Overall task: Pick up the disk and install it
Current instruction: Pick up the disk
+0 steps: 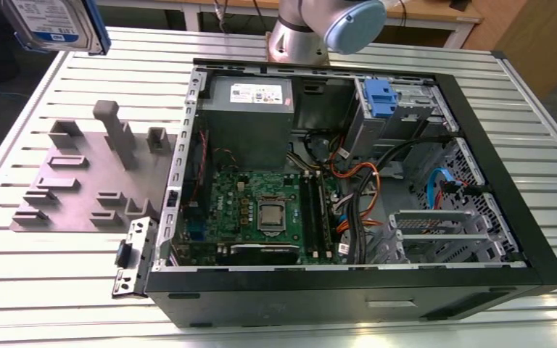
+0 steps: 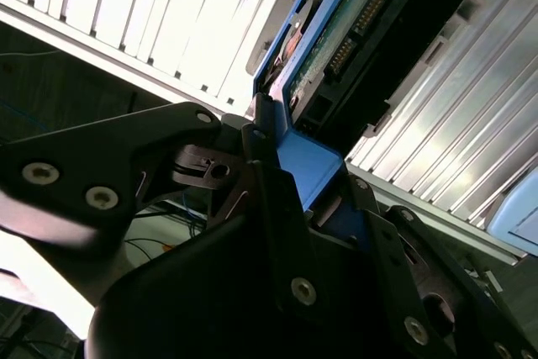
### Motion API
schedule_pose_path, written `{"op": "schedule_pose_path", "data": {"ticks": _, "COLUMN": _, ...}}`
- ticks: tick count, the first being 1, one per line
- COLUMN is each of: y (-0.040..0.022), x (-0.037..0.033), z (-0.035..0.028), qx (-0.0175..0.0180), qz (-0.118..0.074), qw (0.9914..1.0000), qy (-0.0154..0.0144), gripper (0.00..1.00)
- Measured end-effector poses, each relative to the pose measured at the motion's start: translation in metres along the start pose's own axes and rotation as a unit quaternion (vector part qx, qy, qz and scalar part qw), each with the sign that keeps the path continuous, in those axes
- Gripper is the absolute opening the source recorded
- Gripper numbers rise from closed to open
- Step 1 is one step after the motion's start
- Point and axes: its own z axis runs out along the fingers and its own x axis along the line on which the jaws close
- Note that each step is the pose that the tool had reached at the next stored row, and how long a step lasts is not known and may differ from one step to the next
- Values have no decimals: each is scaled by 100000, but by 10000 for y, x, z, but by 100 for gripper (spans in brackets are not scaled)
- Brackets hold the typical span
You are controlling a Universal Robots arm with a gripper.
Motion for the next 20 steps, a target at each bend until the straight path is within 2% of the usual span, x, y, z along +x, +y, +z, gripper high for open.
{"op": "schedule_pose_path", "data": {"ticks": 5, "y": -1, "x": 17, "z": -11, "qx": -13, "qz": 8, "qw": 100000, "qy": 34, "gripper": 37}}
{"op": "schedule_pose_path", "data": {"ticks": 12, "y": -3, "x": 17, "z": -71, "qx": -24, "qz": 2, "qw": 100000, "qy": 42, "gripper": 37}}
{"op": "schedule_pose_path", "data": {"ticks": 20, "y": -5, "x": 59, "z": -78, "qx": -23, "qz": 0, "qw": 100000, "qy": 52, "gripper": 37}}
